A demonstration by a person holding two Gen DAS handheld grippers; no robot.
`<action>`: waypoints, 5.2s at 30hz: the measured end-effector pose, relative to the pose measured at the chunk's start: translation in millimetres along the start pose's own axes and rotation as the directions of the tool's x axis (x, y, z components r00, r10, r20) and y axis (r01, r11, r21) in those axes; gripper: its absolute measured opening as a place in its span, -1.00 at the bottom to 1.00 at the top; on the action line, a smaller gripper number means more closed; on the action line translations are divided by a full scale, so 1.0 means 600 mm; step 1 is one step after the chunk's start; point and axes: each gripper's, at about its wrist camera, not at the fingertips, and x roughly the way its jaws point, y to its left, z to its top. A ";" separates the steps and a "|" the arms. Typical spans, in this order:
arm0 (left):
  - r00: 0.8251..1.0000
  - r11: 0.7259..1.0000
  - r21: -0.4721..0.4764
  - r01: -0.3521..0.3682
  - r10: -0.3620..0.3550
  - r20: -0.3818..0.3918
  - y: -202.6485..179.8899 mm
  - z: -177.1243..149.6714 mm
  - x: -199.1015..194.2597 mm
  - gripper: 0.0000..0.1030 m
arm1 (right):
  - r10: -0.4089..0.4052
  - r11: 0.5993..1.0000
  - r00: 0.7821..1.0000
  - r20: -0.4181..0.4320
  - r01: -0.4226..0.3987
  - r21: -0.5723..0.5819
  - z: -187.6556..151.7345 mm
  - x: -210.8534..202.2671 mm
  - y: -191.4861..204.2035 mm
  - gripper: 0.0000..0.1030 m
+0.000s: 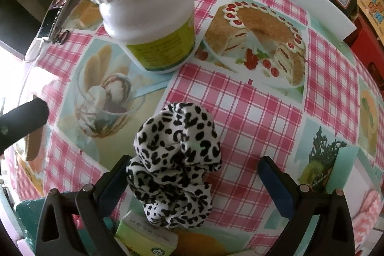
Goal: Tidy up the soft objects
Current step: 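Hold the tin in the left gripper while the right grasps the leopard-print scrunchie, then carry the tin to the tray with the left gripper while the right carries the scrunchie there, then open the left gripper to drop the tin in the tray while the right releases the scrunchie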
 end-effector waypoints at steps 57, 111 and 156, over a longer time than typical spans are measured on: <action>0.995 0.993 0.087 0.081 -0.086 0.054 -0.036 -0.005 -0.030 0.04 | -0.026 0.965 0.922 0.385 -0.078 0.252 -0.139 -0.201 -0.086 -0.49; 0.966 0.720 0.657 0.224 -0.253 -0.052 -0.426 -0.241 0.038 0.04 | -0.260 0.708 0.909 0.326 -0.050 0.704 -0.329 -0.241 -0.437 -0.46; 0.993 0.773 0.629 0.083 -0.115 0.011 -0.419 -0.227 0.043 0.74 | -0.248 0.756 0.928 0.277 0.007 0.654 -0.305 -0.220 -0.439 1.00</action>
